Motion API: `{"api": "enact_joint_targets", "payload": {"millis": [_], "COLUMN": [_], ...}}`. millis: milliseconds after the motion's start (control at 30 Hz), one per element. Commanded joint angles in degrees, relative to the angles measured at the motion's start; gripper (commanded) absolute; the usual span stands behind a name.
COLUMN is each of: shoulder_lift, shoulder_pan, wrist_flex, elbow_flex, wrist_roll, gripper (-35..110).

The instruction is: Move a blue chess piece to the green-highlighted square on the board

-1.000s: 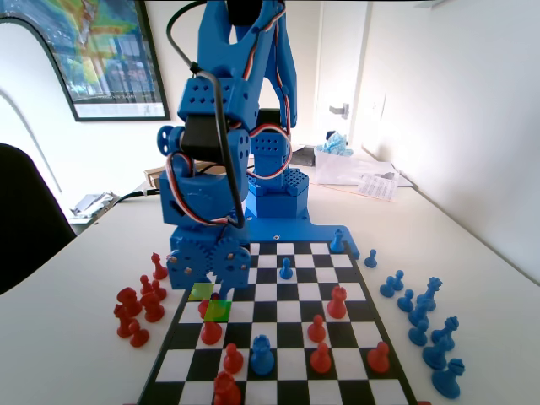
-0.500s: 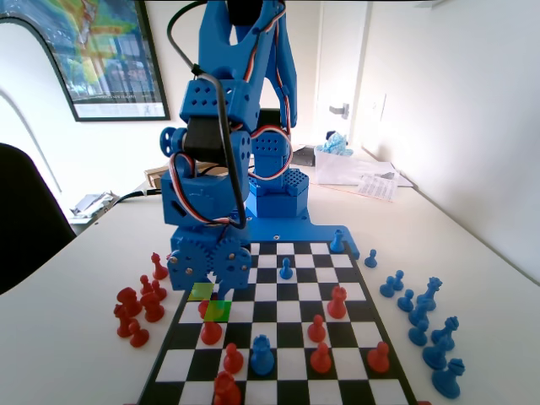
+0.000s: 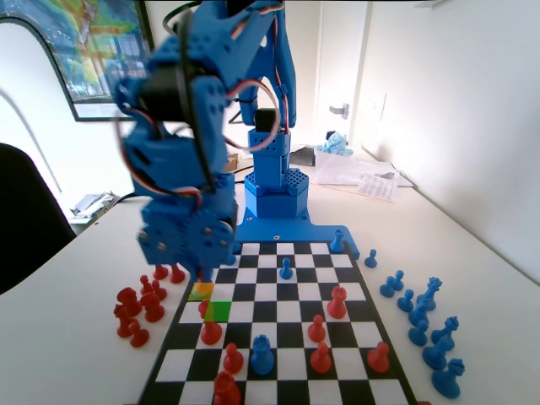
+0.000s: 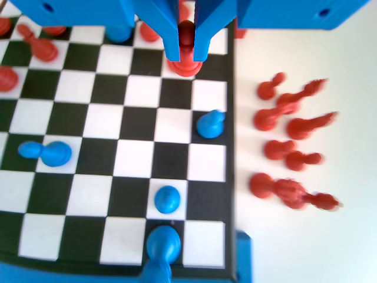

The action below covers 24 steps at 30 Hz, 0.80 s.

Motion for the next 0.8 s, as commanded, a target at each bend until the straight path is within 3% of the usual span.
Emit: {"api": "enact_joint_targets", "payload": {"millis": [0, 767], "shoulder_lift": [6.1, 0.2], "shoulder_pan": [3.3, 27.5], "wrist_flex": [4.6, 9.1], "elbow_flex": [-5.6, -12.0], "wrist_roll": [-1.5, -1.4], "gripper": [1, 1]}}
